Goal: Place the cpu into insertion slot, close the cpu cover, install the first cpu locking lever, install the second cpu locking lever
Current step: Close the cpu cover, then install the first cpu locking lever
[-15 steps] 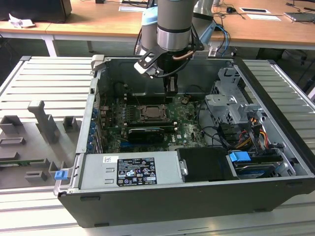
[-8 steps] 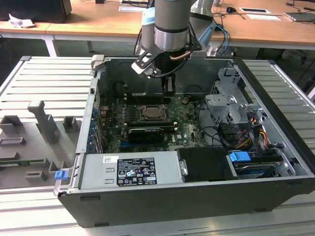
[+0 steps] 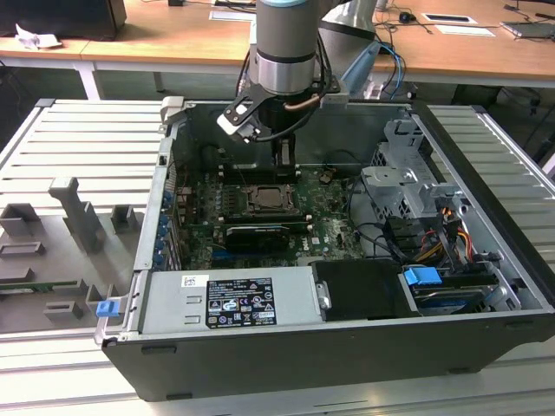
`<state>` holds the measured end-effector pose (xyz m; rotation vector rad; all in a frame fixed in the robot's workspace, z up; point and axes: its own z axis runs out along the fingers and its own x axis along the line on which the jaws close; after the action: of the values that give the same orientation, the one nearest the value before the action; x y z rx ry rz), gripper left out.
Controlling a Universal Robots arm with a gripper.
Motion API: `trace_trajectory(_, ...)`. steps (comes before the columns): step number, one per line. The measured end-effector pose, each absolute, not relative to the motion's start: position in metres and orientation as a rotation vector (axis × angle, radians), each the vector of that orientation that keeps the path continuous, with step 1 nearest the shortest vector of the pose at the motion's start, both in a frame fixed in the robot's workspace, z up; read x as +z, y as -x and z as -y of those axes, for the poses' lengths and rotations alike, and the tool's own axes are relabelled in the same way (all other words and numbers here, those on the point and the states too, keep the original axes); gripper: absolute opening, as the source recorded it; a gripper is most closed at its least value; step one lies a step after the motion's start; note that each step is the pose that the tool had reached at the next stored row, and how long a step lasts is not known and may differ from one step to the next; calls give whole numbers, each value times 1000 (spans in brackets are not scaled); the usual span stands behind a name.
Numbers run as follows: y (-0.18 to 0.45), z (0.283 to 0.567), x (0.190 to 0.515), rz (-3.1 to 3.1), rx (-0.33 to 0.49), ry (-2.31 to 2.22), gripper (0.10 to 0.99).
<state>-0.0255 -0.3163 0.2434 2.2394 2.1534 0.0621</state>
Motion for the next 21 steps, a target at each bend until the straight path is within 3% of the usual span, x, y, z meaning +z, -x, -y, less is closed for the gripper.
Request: trace_trajectory(21, 52, 316, 238, -2218, 61, -2175, 106)
